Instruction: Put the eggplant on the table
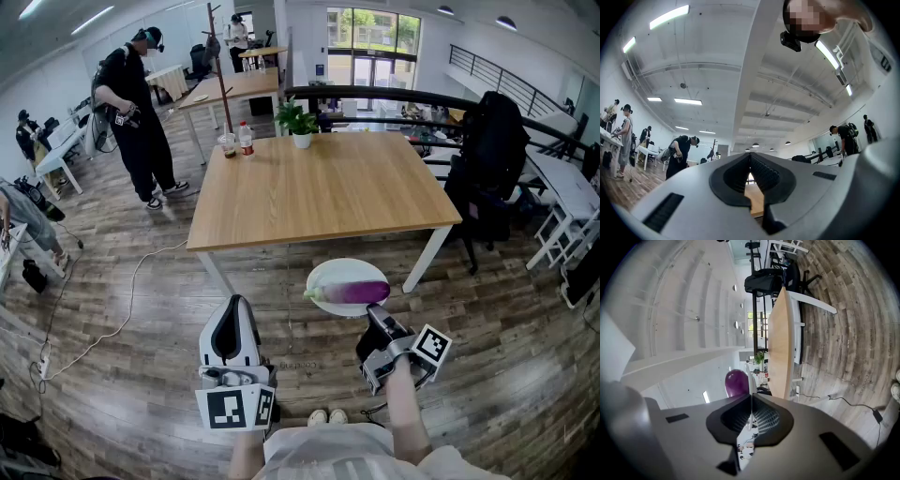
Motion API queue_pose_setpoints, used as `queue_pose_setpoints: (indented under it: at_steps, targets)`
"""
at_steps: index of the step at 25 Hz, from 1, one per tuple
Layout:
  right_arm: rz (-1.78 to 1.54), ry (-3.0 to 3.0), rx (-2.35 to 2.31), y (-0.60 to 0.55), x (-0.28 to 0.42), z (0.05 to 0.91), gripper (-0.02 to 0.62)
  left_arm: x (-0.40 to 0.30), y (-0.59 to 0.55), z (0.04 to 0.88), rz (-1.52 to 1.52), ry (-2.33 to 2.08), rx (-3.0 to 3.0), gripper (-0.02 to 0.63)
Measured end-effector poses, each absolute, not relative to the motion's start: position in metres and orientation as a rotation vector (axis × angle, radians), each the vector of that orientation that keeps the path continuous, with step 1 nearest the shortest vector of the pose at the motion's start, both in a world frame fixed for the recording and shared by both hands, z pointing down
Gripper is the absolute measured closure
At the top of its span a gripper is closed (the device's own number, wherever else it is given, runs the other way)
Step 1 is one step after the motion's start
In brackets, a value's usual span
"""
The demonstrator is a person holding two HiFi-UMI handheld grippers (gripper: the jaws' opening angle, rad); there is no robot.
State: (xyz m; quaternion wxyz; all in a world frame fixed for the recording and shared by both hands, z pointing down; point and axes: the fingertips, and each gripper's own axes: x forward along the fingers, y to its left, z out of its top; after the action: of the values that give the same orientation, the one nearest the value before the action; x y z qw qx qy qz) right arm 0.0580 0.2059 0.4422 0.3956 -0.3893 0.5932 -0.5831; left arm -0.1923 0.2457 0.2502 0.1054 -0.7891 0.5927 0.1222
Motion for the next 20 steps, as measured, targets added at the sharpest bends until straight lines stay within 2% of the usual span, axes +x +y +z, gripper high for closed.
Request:
queue_pose_setpoints:
  at_steps: [11, 20]
  targets:
    - [-1.437, 1.528, -0.997, 0.208, 0.06, 0.433, 0.571, -0.184, 0.242, 0.25, 0.325, 1.723, -2.338, 0.597]
    - [-1.411, 1.543, -1.007, 0.207, 0.055, 0.426, 0.571, -0.176, 0.23, 0.262, 0.161, 1.718, -2.323, 0.597]
